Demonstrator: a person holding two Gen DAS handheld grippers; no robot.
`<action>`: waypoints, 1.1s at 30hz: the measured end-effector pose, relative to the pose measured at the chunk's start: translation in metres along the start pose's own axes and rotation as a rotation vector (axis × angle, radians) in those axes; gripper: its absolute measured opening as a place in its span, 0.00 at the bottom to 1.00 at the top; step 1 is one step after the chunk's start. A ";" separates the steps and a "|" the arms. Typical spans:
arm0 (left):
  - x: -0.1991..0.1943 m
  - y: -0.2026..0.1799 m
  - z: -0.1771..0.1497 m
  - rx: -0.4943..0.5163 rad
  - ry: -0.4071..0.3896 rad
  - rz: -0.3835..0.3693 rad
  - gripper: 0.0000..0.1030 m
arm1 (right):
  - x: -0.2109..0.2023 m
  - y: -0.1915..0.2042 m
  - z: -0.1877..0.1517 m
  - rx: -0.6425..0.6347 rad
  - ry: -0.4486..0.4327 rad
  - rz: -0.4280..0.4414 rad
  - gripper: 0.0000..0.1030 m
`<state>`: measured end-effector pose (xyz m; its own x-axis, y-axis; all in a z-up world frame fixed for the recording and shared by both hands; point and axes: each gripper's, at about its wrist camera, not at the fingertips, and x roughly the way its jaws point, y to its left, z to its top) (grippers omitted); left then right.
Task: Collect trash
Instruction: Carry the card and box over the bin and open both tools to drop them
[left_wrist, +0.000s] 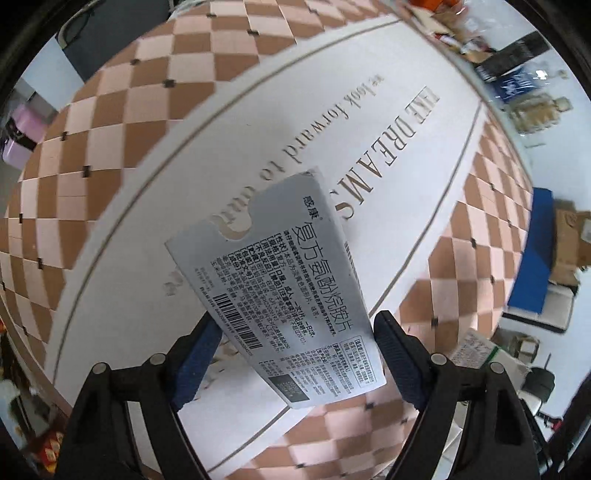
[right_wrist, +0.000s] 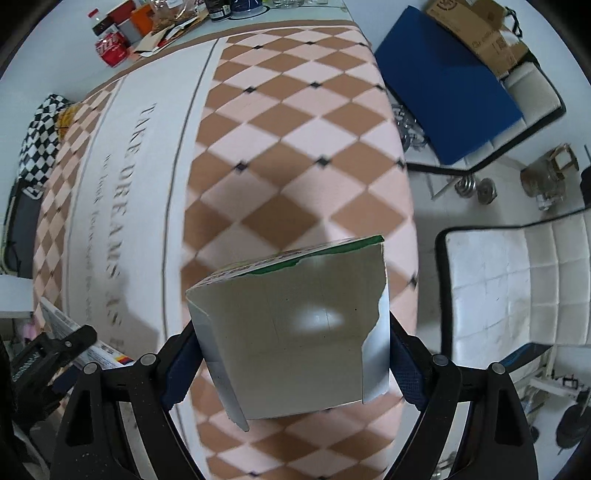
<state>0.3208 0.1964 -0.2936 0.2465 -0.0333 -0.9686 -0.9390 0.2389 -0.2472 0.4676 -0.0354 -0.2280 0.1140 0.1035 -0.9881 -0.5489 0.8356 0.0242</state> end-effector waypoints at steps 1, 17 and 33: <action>-0.008 0.008 -0.007 0.010 -0.013 -0.007 0.80 | -0.002 0.001 -0.009 0.001 -0.002 0.003 0.87; -0.094 0.144 -0.098 0.243 -0.100 -0.142 0.79 | -0.071 0.060 -0.260 0.072 -0.115 0.038 0.87; -0.123 0.254 -0.208 0.599 -0.059 -0.202 0.79 | -0.067 0.101 -0.499 0.239 -0.099 0.075 0.87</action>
<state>0.0018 0.0593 -0.2433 0.4332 -0.0852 -0.8973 -0.5798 0.7358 -0.3498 -0.0088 -0.2270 -0.2352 0.1671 0.2121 -0.9628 -0.3489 0.9261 0.1435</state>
